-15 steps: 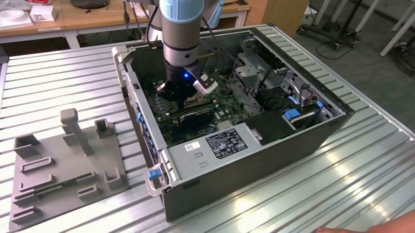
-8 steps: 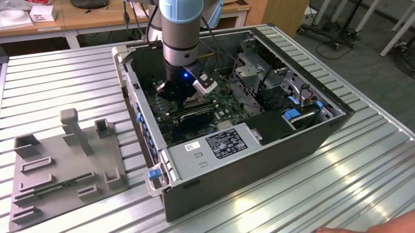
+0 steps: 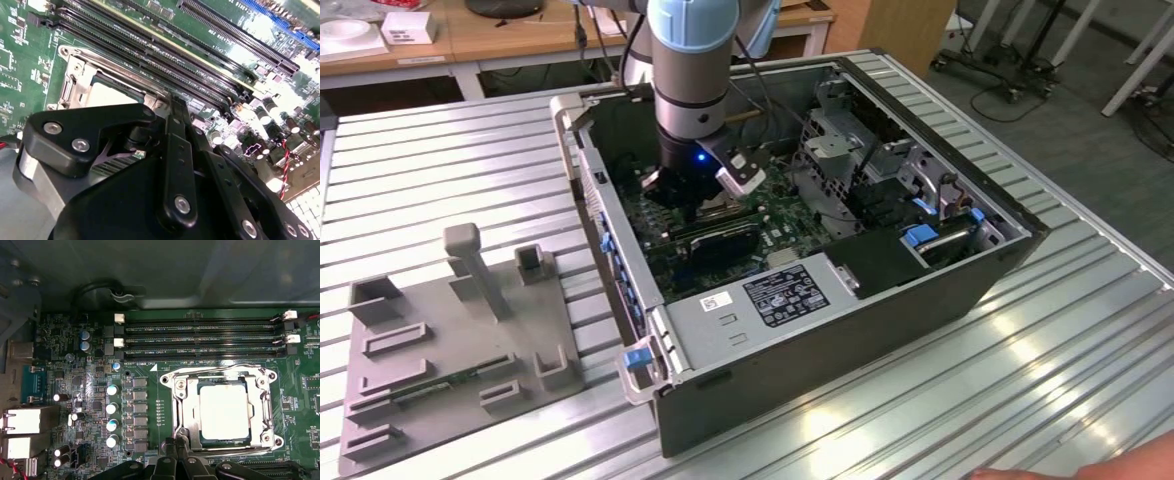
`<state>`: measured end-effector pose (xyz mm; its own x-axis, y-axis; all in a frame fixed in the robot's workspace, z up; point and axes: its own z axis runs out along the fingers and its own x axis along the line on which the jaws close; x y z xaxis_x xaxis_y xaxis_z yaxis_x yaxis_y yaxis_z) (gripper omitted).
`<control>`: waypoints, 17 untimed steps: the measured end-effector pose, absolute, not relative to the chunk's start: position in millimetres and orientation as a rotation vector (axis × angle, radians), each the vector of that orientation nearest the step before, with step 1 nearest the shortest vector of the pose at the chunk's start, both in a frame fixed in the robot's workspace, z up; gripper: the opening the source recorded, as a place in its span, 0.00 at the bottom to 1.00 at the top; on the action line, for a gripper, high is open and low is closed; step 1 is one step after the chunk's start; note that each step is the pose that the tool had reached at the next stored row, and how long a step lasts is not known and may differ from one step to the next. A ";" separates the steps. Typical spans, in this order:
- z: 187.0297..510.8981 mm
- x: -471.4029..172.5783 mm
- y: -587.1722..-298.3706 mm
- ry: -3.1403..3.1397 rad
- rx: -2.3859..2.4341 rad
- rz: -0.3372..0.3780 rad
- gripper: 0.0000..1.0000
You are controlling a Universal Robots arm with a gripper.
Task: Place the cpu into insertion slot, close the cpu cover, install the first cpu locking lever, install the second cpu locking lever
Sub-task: 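Install the second cpu locking lever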
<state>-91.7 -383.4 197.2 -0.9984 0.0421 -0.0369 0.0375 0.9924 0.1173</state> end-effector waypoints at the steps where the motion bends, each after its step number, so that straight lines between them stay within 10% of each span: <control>1: 197.2 -91.8 -383.5 3.097 0.062 0.184 0.11; 17: 196.8 -94.7 -384.1 3.097 0.062 0.184 0.11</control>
